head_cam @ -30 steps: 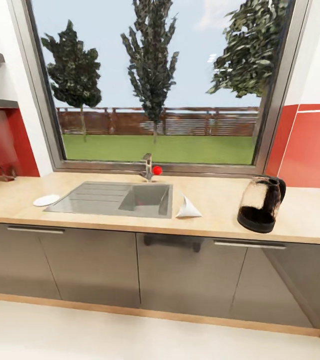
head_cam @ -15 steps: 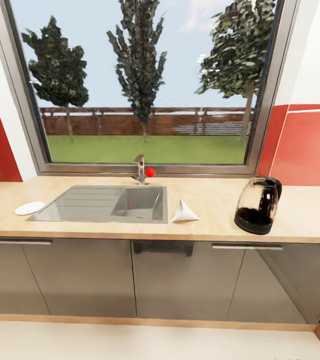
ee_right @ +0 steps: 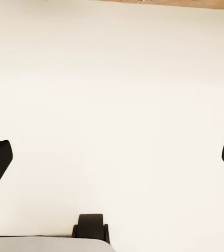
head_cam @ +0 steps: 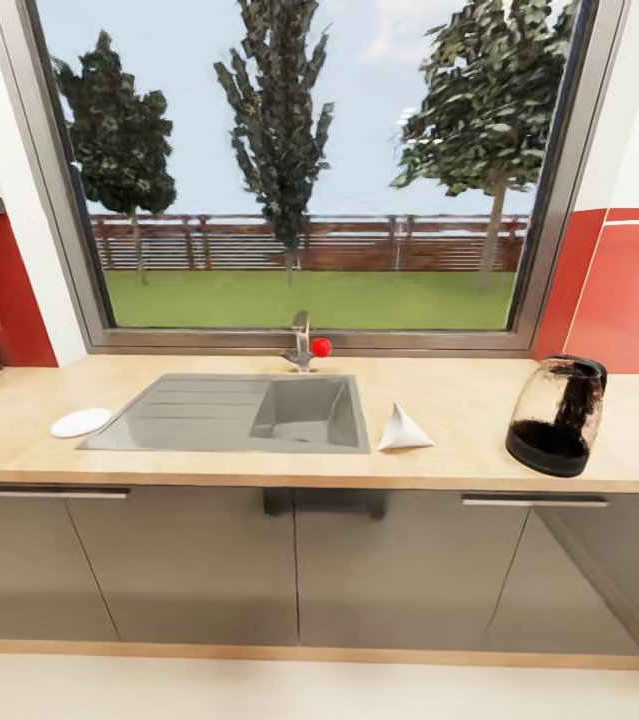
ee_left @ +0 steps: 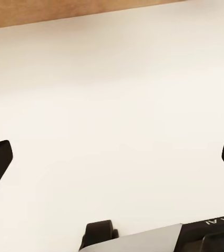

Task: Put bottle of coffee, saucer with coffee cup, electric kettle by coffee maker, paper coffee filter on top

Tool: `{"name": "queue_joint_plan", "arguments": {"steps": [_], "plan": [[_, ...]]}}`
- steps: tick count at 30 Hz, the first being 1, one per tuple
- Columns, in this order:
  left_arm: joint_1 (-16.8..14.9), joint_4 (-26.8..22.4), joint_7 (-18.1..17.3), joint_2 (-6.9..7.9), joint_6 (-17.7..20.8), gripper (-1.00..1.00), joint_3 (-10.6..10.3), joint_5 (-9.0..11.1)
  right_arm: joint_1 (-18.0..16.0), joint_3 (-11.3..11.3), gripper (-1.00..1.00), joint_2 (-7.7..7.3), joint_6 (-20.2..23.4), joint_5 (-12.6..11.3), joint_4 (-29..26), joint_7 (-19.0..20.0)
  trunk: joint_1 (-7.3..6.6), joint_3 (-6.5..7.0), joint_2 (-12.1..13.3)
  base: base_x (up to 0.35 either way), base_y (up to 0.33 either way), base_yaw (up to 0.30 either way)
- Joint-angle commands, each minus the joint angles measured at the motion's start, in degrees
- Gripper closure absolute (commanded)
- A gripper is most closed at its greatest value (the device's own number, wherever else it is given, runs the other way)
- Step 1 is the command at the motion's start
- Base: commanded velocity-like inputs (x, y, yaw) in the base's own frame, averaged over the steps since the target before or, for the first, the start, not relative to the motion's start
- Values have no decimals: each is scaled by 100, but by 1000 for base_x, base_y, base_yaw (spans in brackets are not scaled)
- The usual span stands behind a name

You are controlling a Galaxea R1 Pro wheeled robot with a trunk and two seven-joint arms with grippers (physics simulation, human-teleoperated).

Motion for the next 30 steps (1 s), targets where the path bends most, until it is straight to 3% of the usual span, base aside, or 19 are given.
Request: {"name": "queue_joint_plan", "arguments": {"steps": [1, 13, 30], "plan": [[1, -7, 0, 0, -8, -100, 6, -43, -3, 4, -100, -1, -19, 1, 4, 1, 1, -5, -3, 39, 299, -1], [1, -2, 0, 2, -8, -100, 13, -45, -4, 7, -100, 0, -19, 1, 3, 0, 1, -5, -3, 6, 90, -178], [1, -1, 0, 2, -8, -100, 13, -45, -4, 6, -100, -9, -12, 1, 3, 1, 1, -5, -3, 0, 220, -17]]}}
